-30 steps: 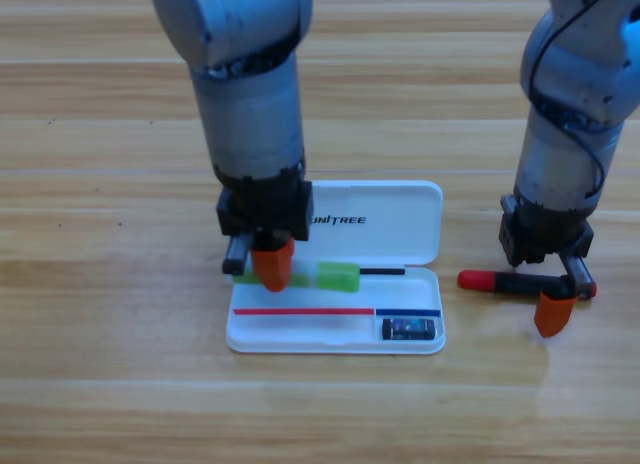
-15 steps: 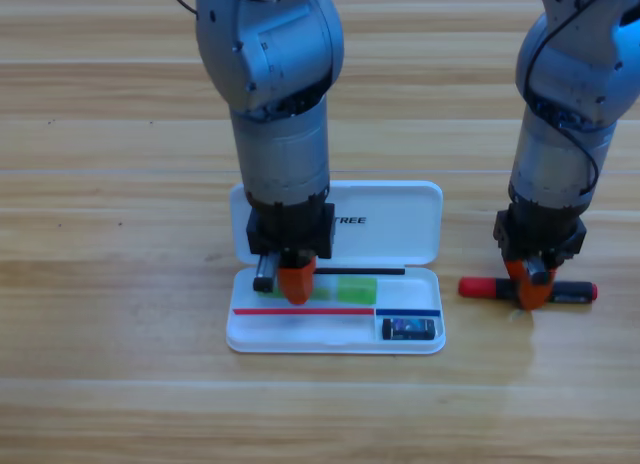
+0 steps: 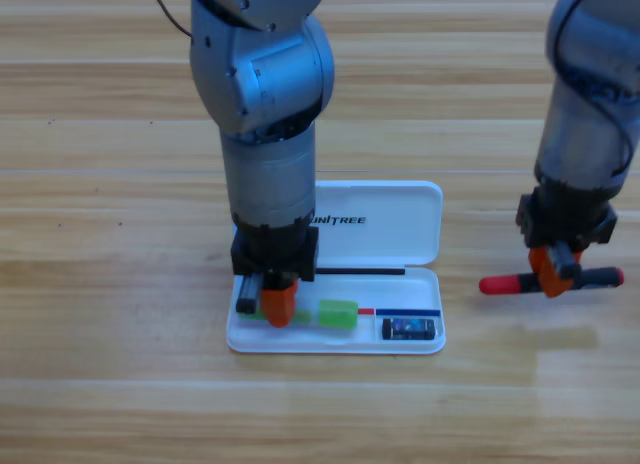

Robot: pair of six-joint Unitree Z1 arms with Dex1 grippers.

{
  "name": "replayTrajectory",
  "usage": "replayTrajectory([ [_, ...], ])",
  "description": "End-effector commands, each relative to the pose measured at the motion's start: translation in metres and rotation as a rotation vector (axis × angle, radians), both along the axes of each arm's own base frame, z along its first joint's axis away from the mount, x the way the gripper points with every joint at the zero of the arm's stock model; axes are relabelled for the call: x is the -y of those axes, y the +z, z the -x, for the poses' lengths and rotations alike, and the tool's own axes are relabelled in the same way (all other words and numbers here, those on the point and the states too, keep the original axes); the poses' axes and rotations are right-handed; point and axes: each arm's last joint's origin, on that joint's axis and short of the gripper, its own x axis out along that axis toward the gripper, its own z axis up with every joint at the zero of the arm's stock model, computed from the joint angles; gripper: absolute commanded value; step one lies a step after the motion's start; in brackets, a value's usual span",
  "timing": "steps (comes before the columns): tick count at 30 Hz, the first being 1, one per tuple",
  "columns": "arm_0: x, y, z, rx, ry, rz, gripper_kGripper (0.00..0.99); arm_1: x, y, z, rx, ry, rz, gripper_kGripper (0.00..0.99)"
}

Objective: Clean up eraser and pencils

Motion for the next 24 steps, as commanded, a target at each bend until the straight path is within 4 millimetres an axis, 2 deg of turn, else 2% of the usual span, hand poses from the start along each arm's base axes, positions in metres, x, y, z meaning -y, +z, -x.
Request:
replayTrajectory([
  [1,0.003,-0.002,0.007,-0.009,0.000,0.003,0.000,0.003,0.024,0.011,0.011,-0.046,-0.018,0.000],
  [10,0.002,0.003,0.008,-0.004,0.007,0.007,0.000,-0.013,0.029,0.018,0.020,-0.043,-0.033,0.000],
  [13,0.002,0.004,0.008,-0.006,0.009,0.007,0.327,-0.017,0.028,0.018,0.020,-0.046,-0.033,0.000],
  [14,0.002,0.005,0.008,-0.003,0.010,0.008,0.482,-0.018,0.027,0.018,0.019,-0.045,-0.032,0.000],
  [16,0.002,0.006,0.008,-0.002,0.012,0.009,0.862,-0.019,0.027,0.019,0.019,-0.043,-0.032,0.000],
  [17,0.002,0.006,0.008,-0.001,0.012,0.011,0.939,-0.019,0.027,0.019,0.020,-0.045,-0.033,0.000],
  [19,0.002,0.007,0.008,0.001,0.012,0.013,0.985,-0.021,0.027,0.019,0.020,-0.043,-0.033,0.000],
  [24,0.002,0.009,0.008,0.009,0.012,0.015,0.990,-0.026,0.029,0.022,0.026,-0.037,-0.039,0.000],
])
